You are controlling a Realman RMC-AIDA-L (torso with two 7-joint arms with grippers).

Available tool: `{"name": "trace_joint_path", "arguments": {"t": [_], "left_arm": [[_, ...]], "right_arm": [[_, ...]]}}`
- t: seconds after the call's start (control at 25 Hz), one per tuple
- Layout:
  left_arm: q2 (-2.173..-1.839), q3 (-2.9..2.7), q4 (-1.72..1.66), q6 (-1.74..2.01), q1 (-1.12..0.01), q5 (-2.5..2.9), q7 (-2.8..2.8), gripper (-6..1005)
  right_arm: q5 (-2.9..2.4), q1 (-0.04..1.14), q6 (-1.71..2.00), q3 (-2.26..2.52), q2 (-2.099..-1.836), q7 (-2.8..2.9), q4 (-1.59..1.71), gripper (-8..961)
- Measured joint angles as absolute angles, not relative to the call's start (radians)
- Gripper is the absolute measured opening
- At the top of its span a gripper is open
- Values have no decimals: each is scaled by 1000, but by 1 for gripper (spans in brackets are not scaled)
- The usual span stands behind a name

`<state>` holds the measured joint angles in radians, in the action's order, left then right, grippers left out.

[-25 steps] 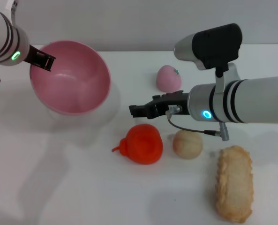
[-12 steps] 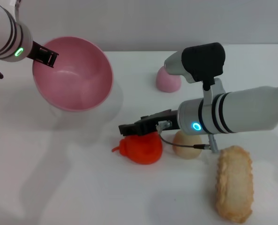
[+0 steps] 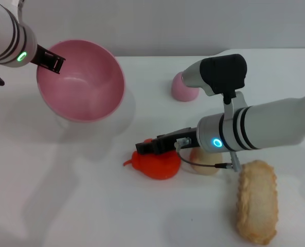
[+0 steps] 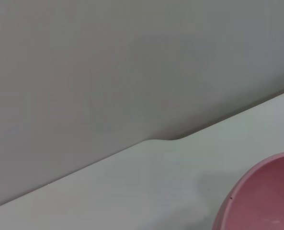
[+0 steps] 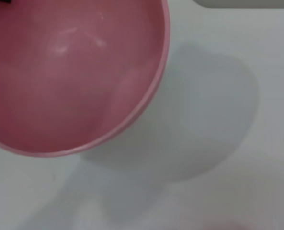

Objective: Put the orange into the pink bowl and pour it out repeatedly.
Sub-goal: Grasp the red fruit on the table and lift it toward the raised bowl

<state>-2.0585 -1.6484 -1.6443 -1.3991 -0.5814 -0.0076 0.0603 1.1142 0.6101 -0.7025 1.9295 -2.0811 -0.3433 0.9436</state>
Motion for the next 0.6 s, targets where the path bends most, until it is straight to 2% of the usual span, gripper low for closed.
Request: {"name": "trace_joint_path", "arguments": {"t": [0.2, 0.44, 0.6], "left_arm": [[-2059, -1649, -1644, -1405, -581, -8, 48, 43], [-2060, -1651, -1644, -1400, -575, -8, 48, 43], [-2060, -1651, -1644, -1398, -573, -8, 47, 43]], "right_arm": [[1109, 597, -709, 1931, -2078, -364, 971, 676], [1101, 550, -713, 1931, -2074, -374, 1057, 414], [1072, 503, -742, 1912, -2071, -373, 1153, 285]]}}
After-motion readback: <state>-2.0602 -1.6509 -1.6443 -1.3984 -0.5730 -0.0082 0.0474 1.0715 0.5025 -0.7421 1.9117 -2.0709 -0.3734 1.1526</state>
